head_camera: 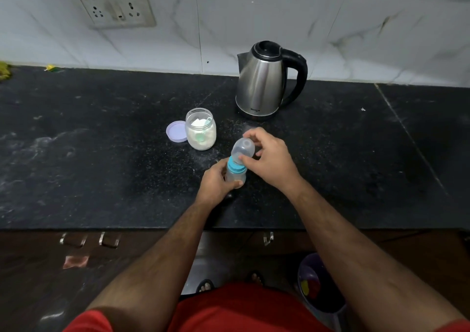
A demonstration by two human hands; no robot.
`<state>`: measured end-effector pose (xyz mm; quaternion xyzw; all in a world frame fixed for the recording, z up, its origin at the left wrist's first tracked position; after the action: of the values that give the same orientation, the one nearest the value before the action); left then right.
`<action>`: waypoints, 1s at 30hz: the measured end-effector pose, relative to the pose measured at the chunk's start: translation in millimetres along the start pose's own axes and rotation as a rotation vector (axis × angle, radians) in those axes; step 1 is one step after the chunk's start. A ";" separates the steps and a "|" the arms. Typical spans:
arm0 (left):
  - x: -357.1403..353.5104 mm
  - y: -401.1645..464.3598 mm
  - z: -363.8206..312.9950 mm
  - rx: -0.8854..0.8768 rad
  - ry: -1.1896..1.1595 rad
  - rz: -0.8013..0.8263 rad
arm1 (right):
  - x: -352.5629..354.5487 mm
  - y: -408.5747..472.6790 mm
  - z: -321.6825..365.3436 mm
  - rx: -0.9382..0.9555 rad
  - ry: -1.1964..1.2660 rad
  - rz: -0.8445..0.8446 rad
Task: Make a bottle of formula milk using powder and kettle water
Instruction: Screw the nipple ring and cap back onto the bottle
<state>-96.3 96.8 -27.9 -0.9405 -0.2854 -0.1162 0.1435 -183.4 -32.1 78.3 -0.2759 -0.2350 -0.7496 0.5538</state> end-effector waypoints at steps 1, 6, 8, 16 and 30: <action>0.2 -0.3 1.2 -0.006 0.001 -0.001 | -3.6 0.0 -1.2 -0.007 -0.032 0.024; 1.6 -5.1 7.0 -0.033 -0.033 -0.017 | -14.6 -1.5 -7.3 -0.038 -0.097 0.050; 3.7 -6.7 7.4 -0.054 -0.044 -0.029 | -15.8 -0.9 -7.7 -0.040 -0.106 0.050; 6.5 -8.7 10.0 -0.105 -0.048 -0.035 | -27.0 -6.3 -14.9 0.011 -0.169 0.007; 10.1 -7.8 8.5 -0.072 0.019 -0.014 | -32.0 -5.1 -10.2 0.005 -0.279 0.019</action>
<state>-91.4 111.0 -31.3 -0.9419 -0.2862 -0.1361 0.1113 -182.4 -15.0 49.0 -0.3784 -0.3090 -0.6979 0.5237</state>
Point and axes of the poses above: each hand's wrist, its own y-axis towards the middle knuckle, its own x-axis out of the back of the hand, z = x × y, the point moved 2 cm from there along y, towards the middle knuckle, and after that the axes turned 13 degrees about z, right-handed, at the moved point
